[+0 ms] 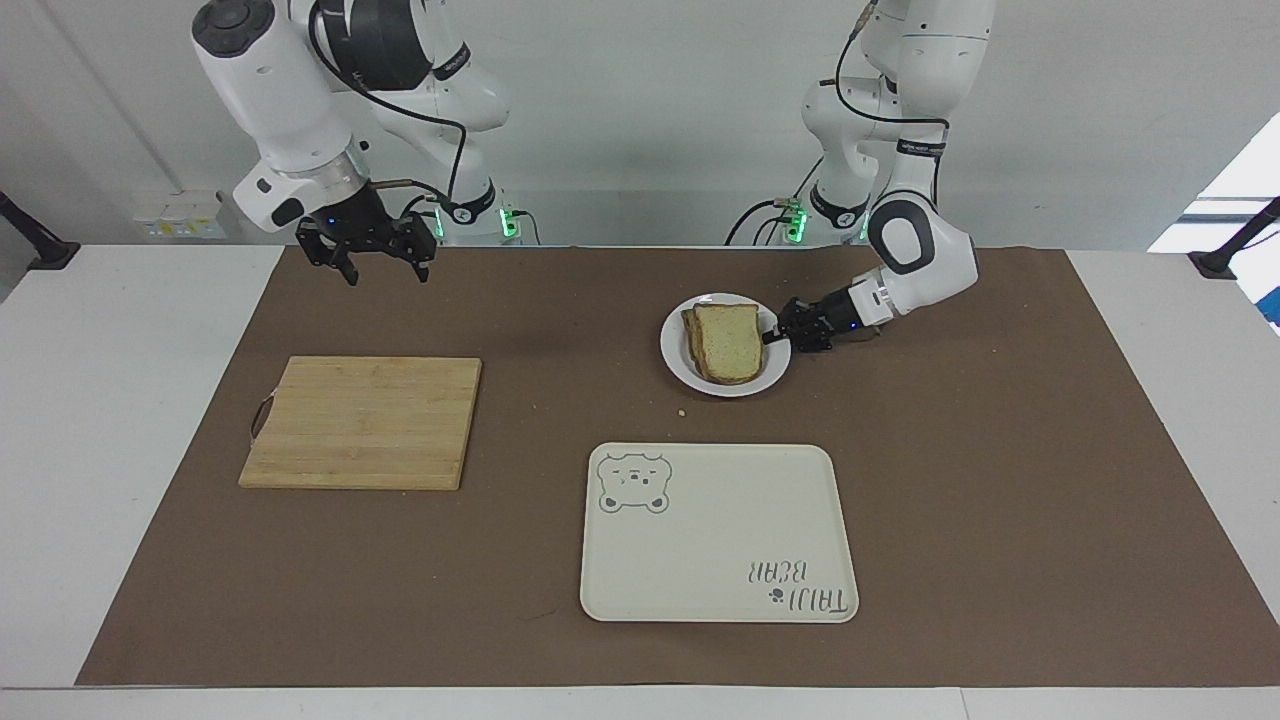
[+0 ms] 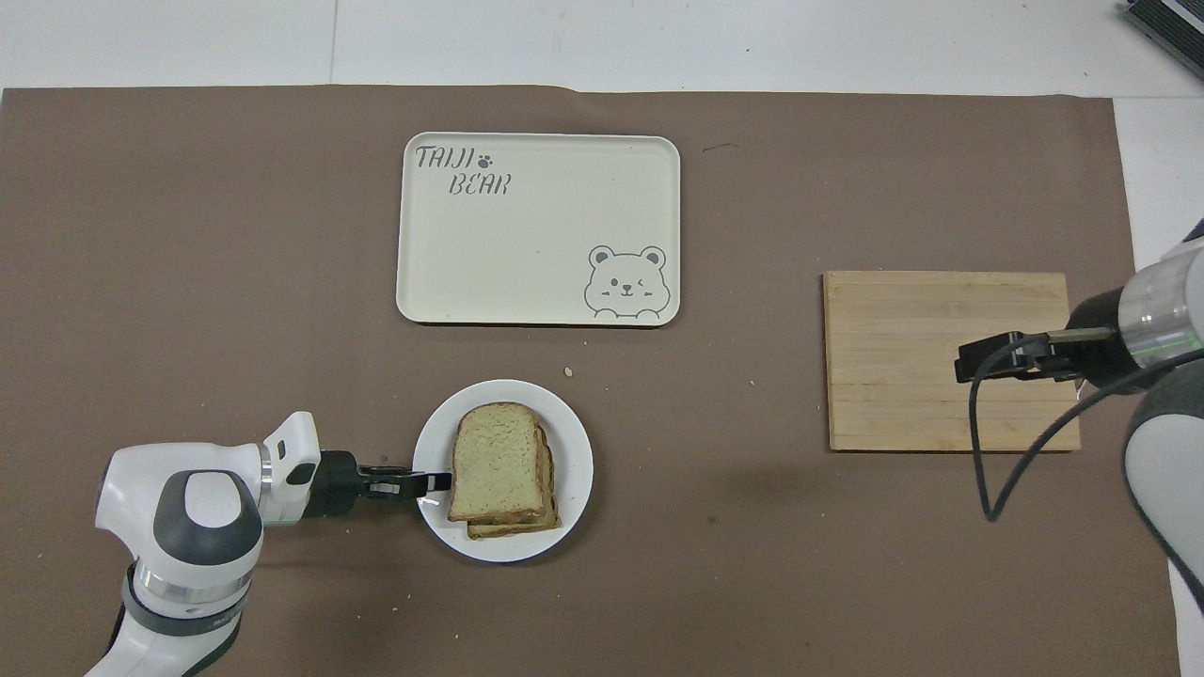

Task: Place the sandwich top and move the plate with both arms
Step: 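Grip the plate rim with the left gripper and push it onto the tray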

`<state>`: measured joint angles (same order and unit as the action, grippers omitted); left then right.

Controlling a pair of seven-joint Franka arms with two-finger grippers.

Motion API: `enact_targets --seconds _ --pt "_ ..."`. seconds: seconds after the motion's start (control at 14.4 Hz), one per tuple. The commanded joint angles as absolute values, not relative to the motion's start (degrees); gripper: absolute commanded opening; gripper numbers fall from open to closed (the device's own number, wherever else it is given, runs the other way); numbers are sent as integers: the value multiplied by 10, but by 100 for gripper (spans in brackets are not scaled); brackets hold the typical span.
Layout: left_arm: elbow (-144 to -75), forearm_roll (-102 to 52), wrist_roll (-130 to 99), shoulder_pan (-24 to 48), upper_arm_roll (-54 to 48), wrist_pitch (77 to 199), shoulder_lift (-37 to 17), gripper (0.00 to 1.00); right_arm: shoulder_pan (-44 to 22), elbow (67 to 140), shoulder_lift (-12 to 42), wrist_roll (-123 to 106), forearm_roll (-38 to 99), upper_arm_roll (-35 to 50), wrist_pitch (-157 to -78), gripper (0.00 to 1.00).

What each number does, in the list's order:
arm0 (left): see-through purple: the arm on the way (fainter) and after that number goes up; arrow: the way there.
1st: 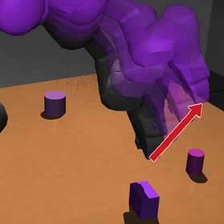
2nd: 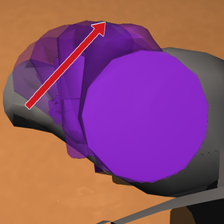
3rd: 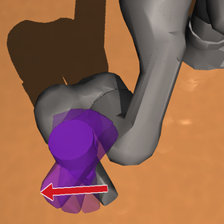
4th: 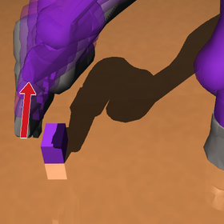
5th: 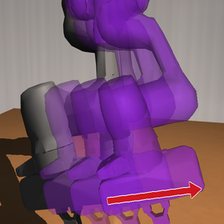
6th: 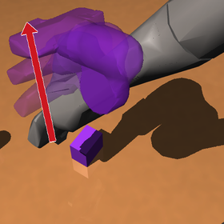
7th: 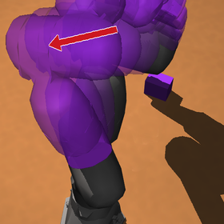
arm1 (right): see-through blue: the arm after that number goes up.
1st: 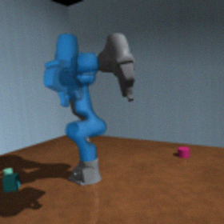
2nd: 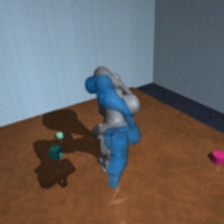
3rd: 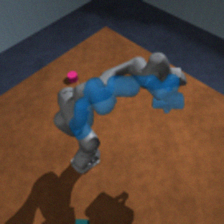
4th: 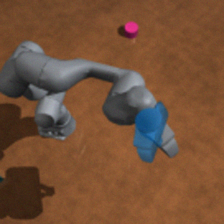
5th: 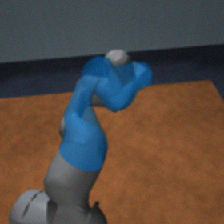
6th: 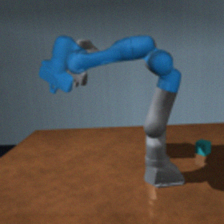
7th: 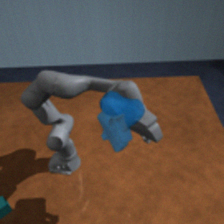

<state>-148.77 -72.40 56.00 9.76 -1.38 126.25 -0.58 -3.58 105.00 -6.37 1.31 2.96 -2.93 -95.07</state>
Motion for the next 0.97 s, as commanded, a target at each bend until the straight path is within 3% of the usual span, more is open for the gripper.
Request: enact_targets --seconds 0.0,0.42,0.9 --pt "-1479 -735 573 106 -6 1255 -13 0 1 1052 -69 -1 20 -21 -951 100" --pt "-1420 -734 536 57 -4 1178 -18 0 9 1013 -62 21 -32 -16 -975 100" --pt "-1252 -687 391 38 -4 1124 -104 0 18 931 -65 30 -35 -21 -941 100"
